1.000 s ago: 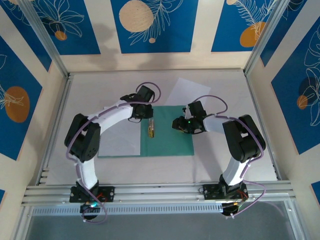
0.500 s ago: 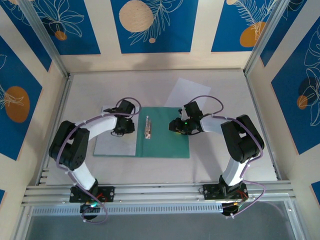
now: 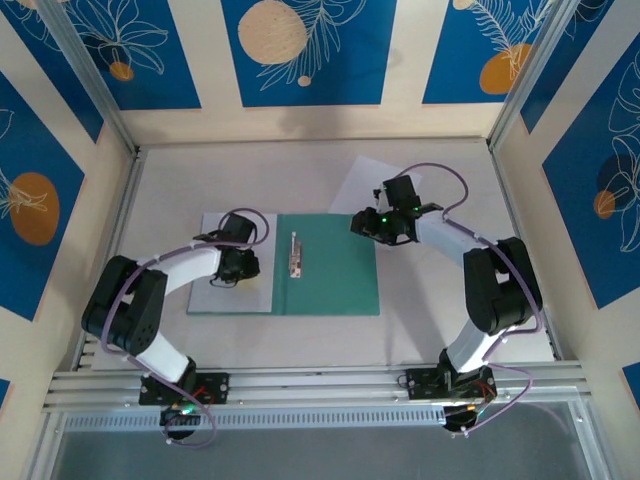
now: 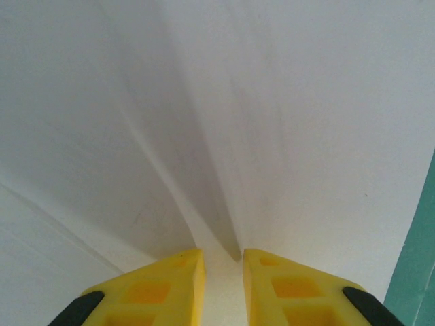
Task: Put the files into the folder
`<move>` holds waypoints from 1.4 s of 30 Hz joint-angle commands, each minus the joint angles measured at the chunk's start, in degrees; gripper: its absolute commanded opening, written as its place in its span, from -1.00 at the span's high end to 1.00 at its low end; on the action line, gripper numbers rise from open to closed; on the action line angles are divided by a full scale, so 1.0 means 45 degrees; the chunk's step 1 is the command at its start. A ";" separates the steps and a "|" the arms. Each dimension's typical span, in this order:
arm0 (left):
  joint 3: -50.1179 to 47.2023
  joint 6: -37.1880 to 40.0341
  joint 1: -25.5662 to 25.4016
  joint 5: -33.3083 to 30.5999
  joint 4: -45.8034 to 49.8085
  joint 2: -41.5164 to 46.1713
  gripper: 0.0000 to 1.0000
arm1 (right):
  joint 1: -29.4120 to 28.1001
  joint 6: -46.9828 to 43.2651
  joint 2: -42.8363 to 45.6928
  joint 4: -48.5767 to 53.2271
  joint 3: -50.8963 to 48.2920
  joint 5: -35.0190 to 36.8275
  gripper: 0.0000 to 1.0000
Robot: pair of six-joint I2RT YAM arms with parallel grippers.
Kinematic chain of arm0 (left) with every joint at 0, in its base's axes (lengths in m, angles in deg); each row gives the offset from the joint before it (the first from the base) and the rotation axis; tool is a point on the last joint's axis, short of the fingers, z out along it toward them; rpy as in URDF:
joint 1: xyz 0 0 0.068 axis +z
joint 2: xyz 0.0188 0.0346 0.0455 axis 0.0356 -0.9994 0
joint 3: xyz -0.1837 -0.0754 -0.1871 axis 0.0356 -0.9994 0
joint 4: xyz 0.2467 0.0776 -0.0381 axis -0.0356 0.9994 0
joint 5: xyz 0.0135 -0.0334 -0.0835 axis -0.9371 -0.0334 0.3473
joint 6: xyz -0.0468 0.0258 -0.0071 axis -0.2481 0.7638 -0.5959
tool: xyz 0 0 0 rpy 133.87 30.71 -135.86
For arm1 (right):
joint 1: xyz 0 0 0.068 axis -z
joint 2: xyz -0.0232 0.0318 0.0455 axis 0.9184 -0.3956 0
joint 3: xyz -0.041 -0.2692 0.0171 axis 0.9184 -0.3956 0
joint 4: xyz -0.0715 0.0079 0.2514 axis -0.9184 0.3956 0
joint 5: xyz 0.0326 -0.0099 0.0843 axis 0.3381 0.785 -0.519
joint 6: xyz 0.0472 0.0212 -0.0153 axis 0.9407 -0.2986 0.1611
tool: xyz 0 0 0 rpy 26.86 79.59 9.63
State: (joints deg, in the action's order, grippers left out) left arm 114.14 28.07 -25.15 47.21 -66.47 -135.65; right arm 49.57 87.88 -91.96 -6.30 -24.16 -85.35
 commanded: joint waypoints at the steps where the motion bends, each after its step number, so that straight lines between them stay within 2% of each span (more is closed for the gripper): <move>1: -0.0549 -0.0136 0.0214 0.0279 0.0060 0.0126 0.55 | 0.0573 -0.0119 -0.0449 0.0727 0.0297 0.0646 0.15; 6: -0.0822 -0.0013 0.0383 0.0287 -0.0052 0.0039 0.55 | 0.1114 -0.0072 -0.1231 0.0783 0.0670 0.1127 0.15; 18: -0.0709 0.0467 0.1088 0.0328 0.0112 0.0054 0.55 | 0.1339 0.0189 -0.3002 0.1278 0.1479 0.1140 0.17; 24: -0.0625 0.0549 0.1167 0.0321 0.0350 0.0299 0.56 | 0.1673 0.0256 -0.3035 0.2027 0.1500 0.1202 0.18; 28: -0.0585 0.0561 0.1191 0.0282 0.0506 0.0571 0.56 | 0.1952 0.0292 -0.2928 0.2160 0.1402 0.0668 0.23; 33: -0.0524 0.0613 0.1220 0.0272 0.0747 0.0895 0.56 | 0.2217 0.0276 -0.2679 0.2501 0.1303 0.0971 0.23; 42: -0.0373 0.0636 0.1250 0.0351 0.1021 0.1392 0.54 | 0.3931 0.0076 -0.1956 0.2312 0.0090 0.0381 0.24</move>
State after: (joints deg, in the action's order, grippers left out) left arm 112.17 29.71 -20.41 49.01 -64.19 -130.97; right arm 65.13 88.51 -102.38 1.33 -21.08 -82.84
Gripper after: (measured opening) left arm 0.230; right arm 0.383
